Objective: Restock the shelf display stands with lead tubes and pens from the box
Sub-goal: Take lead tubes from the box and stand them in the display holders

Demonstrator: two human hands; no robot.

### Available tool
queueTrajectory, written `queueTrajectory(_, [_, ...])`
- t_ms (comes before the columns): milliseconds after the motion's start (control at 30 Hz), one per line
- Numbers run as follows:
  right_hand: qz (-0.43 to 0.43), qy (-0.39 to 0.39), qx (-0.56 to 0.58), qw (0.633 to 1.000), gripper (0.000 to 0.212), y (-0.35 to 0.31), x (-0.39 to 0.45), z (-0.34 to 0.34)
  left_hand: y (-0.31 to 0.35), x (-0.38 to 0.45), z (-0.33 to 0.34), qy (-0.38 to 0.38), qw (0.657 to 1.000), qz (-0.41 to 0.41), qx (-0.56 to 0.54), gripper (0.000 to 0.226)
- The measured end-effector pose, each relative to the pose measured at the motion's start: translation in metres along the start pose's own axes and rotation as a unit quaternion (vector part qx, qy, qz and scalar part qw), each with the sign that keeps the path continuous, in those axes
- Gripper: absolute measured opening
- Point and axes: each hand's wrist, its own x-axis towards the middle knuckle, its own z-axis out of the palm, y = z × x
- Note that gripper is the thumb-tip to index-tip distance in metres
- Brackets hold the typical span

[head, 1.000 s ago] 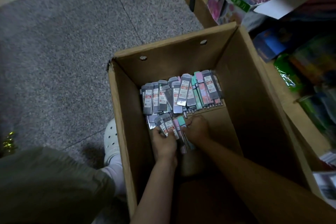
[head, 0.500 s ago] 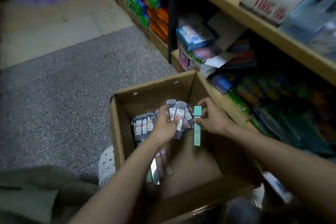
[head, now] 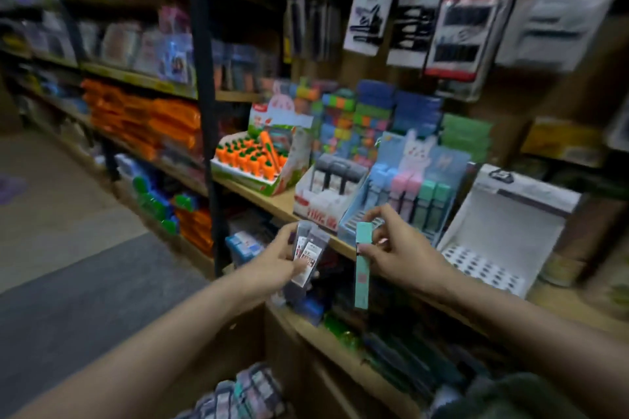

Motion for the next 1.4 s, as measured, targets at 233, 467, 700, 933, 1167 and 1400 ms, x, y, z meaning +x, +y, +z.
queueTrajectory(233, [0.007, 0.153, -0.083, 0.985, 0.033, 0.002, 0.010, -0.094, 0.035, 0.026, 0.029, -0.050, 0.996, 0.021, -0.072, 0.054])
queueTrajectory(467, [-0.002, 0.219, -0.209, 0.953, 0.033, 0.024, 0.026, -0.125, 0.040, 0.056, 0.039, -0.051, 0.984, 0.039, -0.168, 0.055])
queueTrajectory(700, [0.008, 0.207, -0.262, 0.943, 0.027, 0.049, 0.043, -0.106, 0.034, 0.071, 0.035, -0.043, 0.985, 0.061, -0.157, 0.056])
queueTrajectory(933, [0.039, 0.189, -0.270, 0.943, 0.030, 0.061, 0.049, -0.102, 0.033, 0.080, 0.029, -0.020, 0.981, 0.069, -0.180, 0.052])
queueTrajectory(1167, [0.054, 0.190, -0.253, 0.947, 0.029, 0.067, 0.050, -0.100, 0.030, 0.081, 0.026, -0.018, 0.981, 0.060, -0.184, 0.056])
queueTrajectory(1400, [0.066, 0.192, -0.238, 0.950, 0.027, 0.068, 0.054, -0.100, 0.025, 0.080, 0.025, -0.017, 0.982, 0.056, -0.177, 0.055])
